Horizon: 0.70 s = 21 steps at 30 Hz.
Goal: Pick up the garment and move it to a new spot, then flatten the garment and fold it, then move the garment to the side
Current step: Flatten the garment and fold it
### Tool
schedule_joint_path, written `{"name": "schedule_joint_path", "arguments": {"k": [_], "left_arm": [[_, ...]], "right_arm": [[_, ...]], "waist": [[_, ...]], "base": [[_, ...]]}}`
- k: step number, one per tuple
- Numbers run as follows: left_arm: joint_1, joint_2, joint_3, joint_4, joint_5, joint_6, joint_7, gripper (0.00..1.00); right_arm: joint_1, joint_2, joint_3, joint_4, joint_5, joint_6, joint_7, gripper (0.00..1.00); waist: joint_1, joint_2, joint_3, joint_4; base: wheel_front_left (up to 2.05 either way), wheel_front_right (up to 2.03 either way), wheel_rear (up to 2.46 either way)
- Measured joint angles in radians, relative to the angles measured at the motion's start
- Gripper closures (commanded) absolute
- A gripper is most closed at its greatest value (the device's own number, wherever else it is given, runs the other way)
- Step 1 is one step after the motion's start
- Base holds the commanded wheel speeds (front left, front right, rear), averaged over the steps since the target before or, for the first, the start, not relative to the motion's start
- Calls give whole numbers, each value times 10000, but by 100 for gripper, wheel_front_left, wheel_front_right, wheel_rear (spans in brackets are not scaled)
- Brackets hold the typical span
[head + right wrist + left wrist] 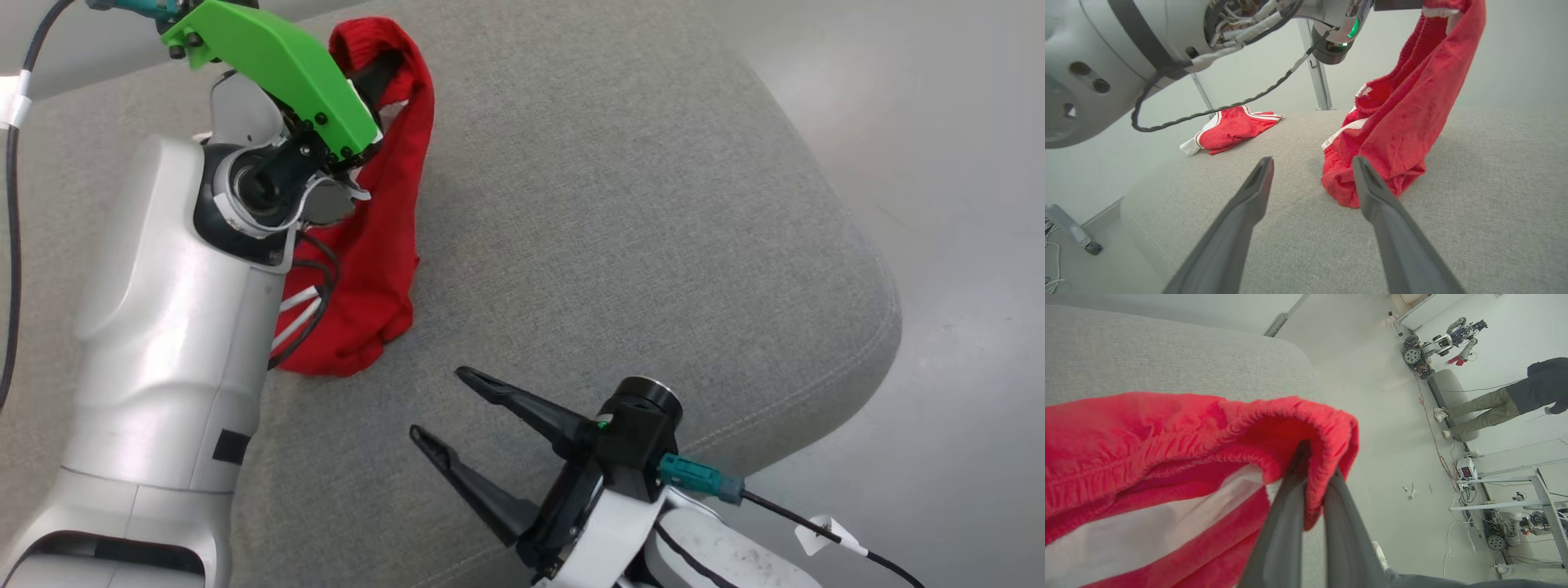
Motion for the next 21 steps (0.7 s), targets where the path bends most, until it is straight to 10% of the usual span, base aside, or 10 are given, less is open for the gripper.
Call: {"name": "schedule_joint_path", "arguments": {"k": [21], "left_arm": [[-327,79,-2631,-138,-1526,0,-1371,100]], "right_arm": [[-1174,-6,593,1091,0,-612,0,0]], "waist": [[0,0,757,-202]], "base": [[0,0,0]]}}
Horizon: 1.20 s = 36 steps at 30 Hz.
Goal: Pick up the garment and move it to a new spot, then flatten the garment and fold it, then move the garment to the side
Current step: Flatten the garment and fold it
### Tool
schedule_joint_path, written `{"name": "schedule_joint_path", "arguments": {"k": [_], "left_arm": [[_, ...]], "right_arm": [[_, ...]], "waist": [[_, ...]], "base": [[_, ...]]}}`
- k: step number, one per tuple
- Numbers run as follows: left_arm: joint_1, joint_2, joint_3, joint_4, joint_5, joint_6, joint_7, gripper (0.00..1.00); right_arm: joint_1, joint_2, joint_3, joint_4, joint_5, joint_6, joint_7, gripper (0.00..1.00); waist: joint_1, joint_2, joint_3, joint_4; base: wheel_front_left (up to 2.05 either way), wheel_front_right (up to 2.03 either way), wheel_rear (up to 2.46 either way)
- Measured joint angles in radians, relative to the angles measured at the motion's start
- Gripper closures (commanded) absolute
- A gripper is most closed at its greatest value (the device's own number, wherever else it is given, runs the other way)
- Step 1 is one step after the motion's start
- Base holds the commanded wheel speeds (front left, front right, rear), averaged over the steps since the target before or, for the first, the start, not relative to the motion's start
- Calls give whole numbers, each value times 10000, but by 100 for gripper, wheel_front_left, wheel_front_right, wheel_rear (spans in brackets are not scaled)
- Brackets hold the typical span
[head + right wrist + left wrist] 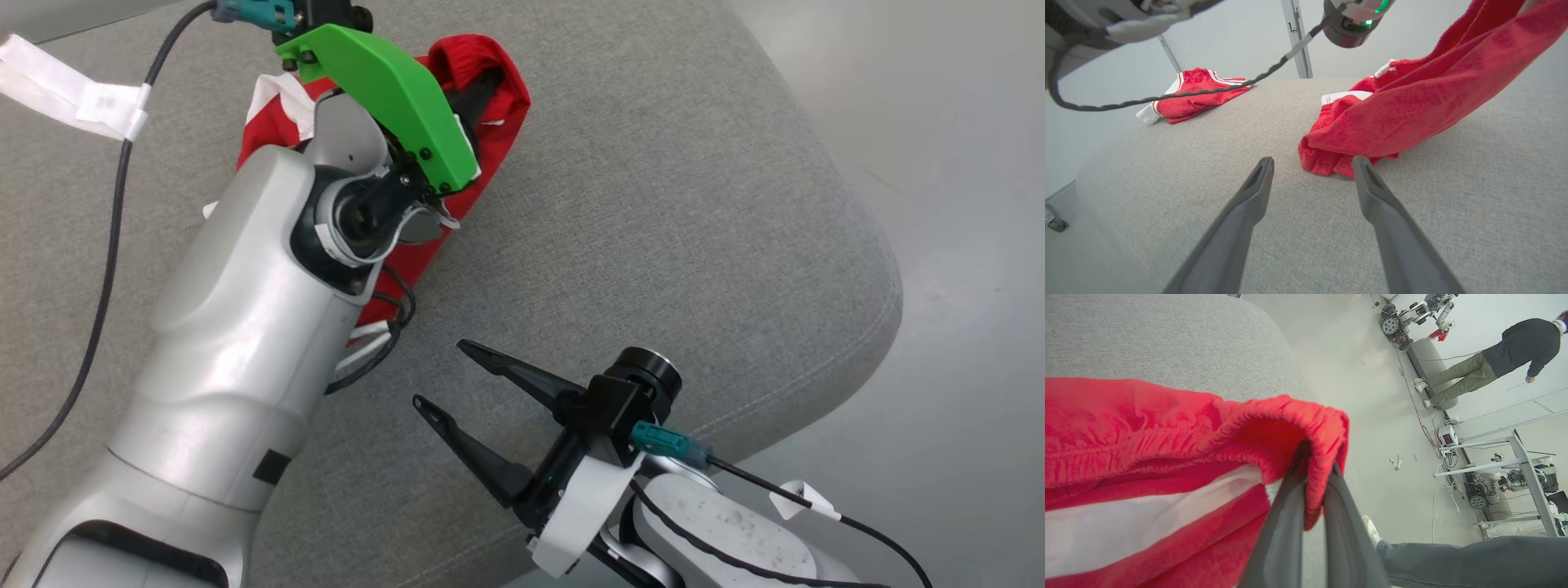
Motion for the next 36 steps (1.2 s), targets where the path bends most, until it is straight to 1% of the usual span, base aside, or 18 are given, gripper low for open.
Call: {"name": "schedule_joint_path", "arguments": {"k": [3,4,6,7,8,11,15,16,17,18,19,27,31,36], "left_arm": [[174,35,-604,-556,-525,0,-303,100],[282,38,-890,-779,-725,0,-374,100],[596,42,-1528,-1233,-1011,0,-491,85],[779,42,-1841,-1427,-1187,0,-564,87],[972,50,-2161,-1618,-1281,0,-627,93],[1507,61,-2819,-2013,-1536,0,-926,94],[2055,136,-3369,-2286,-1971,0,-1386,91],[2187,142,-3440,-2295,-2013,0,-1494,84],[2304,159,-3526,-2295,-2038,0,-1599,69],[2406,171,-3618,-2297,-2042,0,-1730,51],[2467,176,-3659,-2301,-2046,0,-1898,0],[2533,251,-4238,-2380,-2136,2,-2861,0],[2539,351,-4629,-2439,-2240,4,-3170,0],[2568,389,-4989,-2445,-2184,4,-3551,0]], "right_arm": [[12,0,-10,282,-2,-42,0,0],[25,2,-19,384,-2,-117,0,0],[78,2,-98,560,-2,-211,0,0],[126,4,-159,635,-2,-217,0,0],[192,0,-230,704,2,-286,0,0],[331,2,-401,880,10,-380,0,0],[438,-2,-541,1041,12,-458,0,0],[438,0,-537,1057,13,-453,0,0],[438,4,-533,1062,13,-449,0,0],[438,4,-531,1072,13,-449,0,0],[466,-13,-520,1106,19,-447,0,0],[639,-63,-500,1156,71,-428,0,0],[783,-86,-514,1204,73,-403,-19,0],[1022,-77,-884,1277,67,-495,-44,0]], "waist": [[0,0,-81,207],[0,0,-115,276],[0,0,-182,421],[0,0,-214,493],[0,0,-245,568],[0,0,-326,781],[0,0,-419,1006],[0,0,-449,1035],[0,0,-477,1049],[0,0,-495,1053],[0,0,-499,1043],[0,0,-498,846],[0,0,-554,758],[0,0,-722,724]], "base": [[0,0,0],[0,0,0],[0,0,0],[0,0,0],[0,0,0],[0,0,0],[0,0,0],[0,0,0],[0,0,0],[0,0,0],[0,0,0],[0,0,0],[0,0,0],[0,0,0]]}}
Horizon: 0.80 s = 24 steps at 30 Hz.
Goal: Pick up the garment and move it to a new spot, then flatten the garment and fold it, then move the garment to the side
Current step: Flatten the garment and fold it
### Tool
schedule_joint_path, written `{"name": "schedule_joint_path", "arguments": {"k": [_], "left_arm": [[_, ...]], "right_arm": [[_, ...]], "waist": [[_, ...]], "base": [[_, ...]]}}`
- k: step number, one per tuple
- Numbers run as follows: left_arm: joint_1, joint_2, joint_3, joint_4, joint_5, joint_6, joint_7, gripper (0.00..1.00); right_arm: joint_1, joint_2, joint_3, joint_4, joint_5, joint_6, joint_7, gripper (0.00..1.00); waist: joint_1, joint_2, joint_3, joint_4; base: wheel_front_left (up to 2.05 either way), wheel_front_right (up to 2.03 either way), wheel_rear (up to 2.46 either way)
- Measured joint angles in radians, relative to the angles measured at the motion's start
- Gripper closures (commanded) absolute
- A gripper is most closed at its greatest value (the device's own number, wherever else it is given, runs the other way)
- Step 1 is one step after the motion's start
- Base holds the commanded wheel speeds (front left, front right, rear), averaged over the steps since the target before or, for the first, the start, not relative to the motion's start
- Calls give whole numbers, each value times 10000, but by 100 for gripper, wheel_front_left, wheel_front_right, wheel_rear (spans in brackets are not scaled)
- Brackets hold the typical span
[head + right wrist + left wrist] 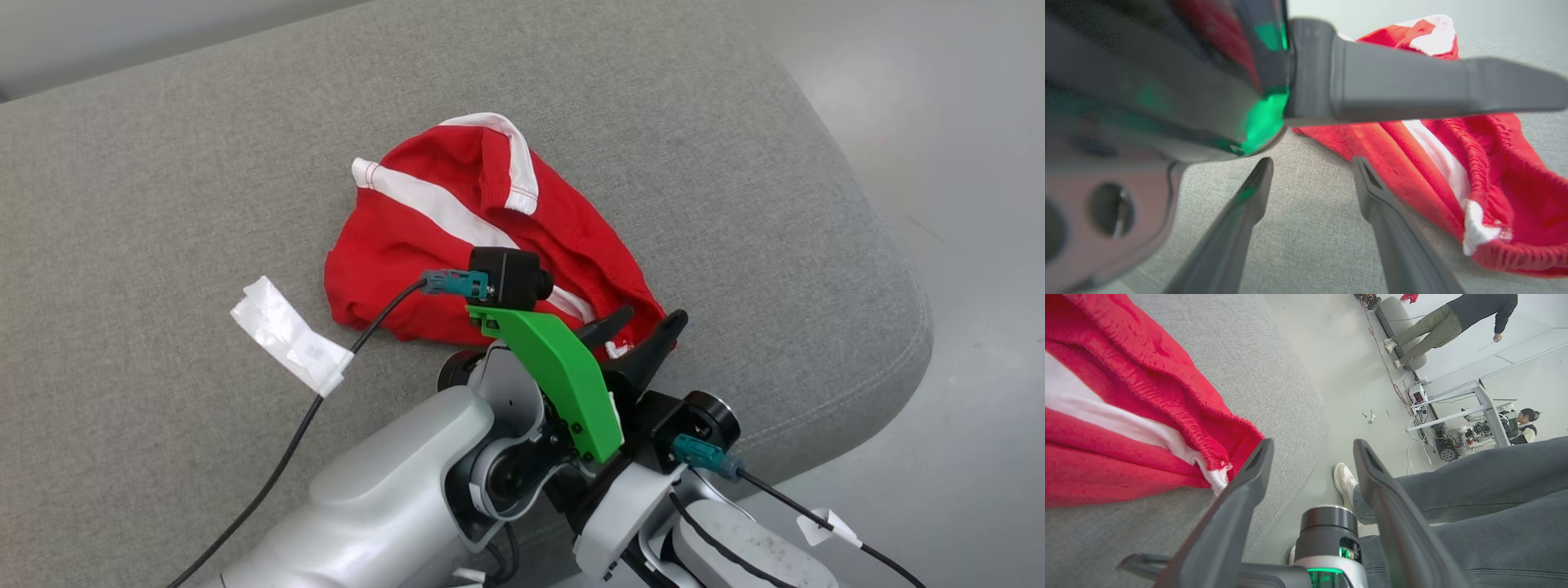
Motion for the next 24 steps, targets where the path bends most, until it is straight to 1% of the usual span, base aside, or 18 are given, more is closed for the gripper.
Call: {"name": "schedule_joint_path", "arguments": {"k": [4,8,11,16,20,21,24], "left_arm": [[-1,-105,82,-73,359,0,-470,0],[-2,-176,384,-75,573,-2,-957,0],[26,-174,631,35,614,-2,-1223,0],[493,-171,1009,261,608,-2,-1576,0],[772,-167,1039,355,608,-2,-1720,0],[785,-142,1037,405,629,-2,-1802,0],[788,86,1026,596,1170,-2,-2025,0]], "right_arm": [[57,-117,-247,-27,-111,-230,6,0],[200,-539,-598,-61,-263,-510,6,0],[221,-842,-836,-92,-422,-658,6,0],[222,-1145,-1028,-115,-671,-761,6,0],[254,-1348,-1114,15,-723,-782,6,0],[280,-1373,-1120,88,-727,-849,6,0],[500,-1455,-1172,203,-725,-859,6,0]], "waist": [[0,0,-171,31],[0,0,-253,179],[0,0,-271,328],[0,0,-301,604],[0,0,-344,835],[0,0,-356,890],[0,0,-404,1031]], "base": [[0,0,0],[0,0,0],[0,0,0],[0,0,0],[0,0,0],[0,0,0],[0,0,0]]}}
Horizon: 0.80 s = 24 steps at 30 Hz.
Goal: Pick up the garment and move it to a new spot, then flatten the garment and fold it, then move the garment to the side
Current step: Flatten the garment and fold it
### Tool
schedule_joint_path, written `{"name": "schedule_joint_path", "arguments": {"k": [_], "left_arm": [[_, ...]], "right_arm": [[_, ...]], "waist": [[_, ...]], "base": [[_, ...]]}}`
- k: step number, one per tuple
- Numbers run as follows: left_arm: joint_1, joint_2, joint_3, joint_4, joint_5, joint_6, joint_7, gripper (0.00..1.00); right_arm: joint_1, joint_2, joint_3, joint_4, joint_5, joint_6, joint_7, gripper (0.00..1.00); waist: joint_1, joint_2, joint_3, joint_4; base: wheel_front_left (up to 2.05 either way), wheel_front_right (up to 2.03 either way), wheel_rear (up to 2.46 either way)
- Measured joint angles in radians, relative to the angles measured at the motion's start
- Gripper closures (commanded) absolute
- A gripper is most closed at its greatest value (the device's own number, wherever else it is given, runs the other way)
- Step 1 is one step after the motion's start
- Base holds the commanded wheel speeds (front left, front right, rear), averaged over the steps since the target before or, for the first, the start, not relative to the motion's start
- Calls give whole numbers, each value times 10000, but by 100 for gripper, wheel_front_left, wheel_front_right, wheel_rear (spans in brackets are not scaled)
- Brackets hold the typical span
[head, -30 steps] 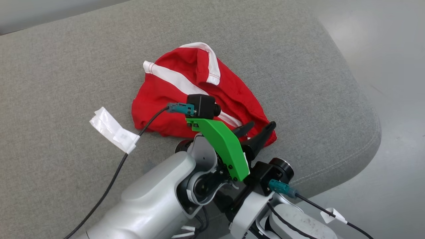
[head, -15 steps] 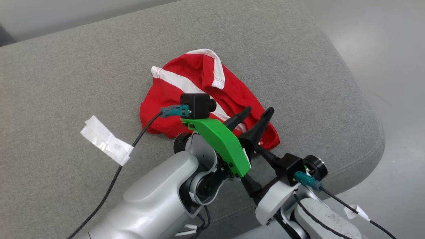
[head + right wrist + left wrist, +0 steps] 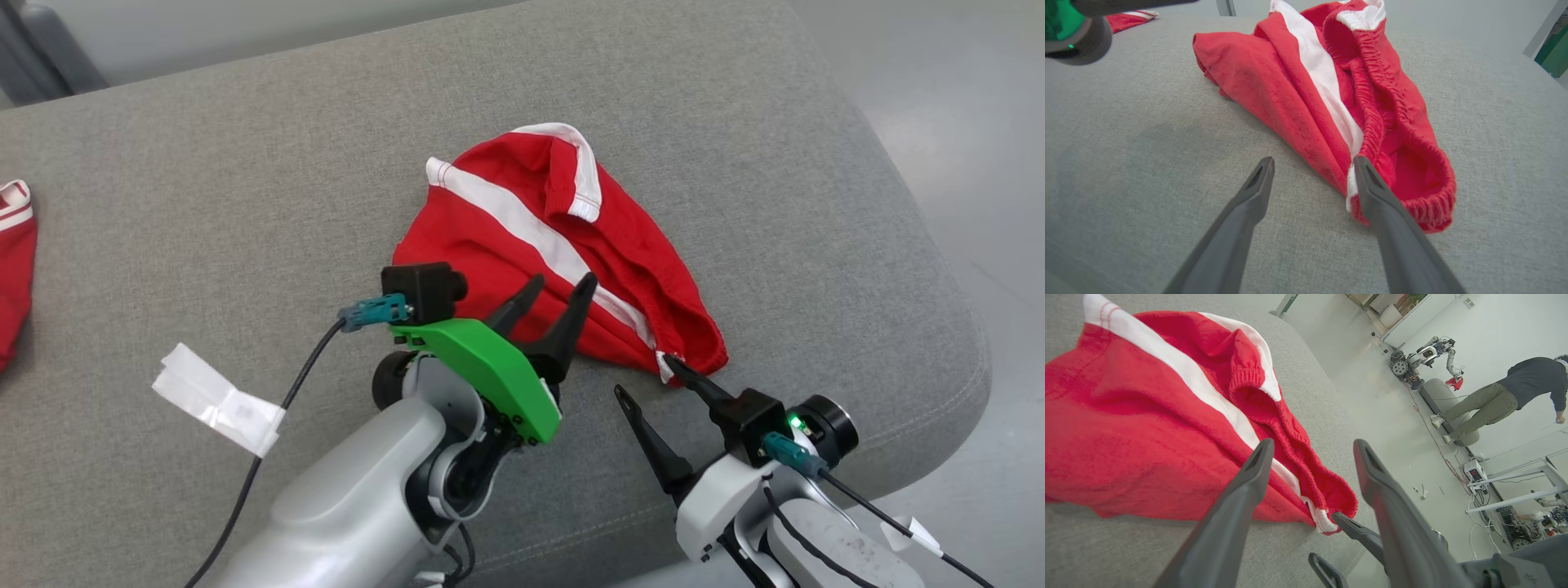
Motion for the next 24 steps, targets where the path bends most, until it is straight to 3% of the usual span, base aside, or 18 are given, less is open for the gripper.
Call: {"name": "schedule_joint_path", "arguments": {"k": [8,23,24], "left_arm": [[295,631,311,407,546,0,-472,0],[751,673,713,393,585,0,-681,0],[755,675,763,387,585,0,-690,0]], "right_arm": [[188,-31,-90,253,0,-86,0,0],[231,-353,-476,675,-46,-253,13,0],[232,-347,-474,708,-48,-253,13,6]], "waist": [[0,0,-57,162],[0,0,-92,346],[0,0,-92,360]], "base": [[0,0,0],[0,0,0],[0,0,0]]}}
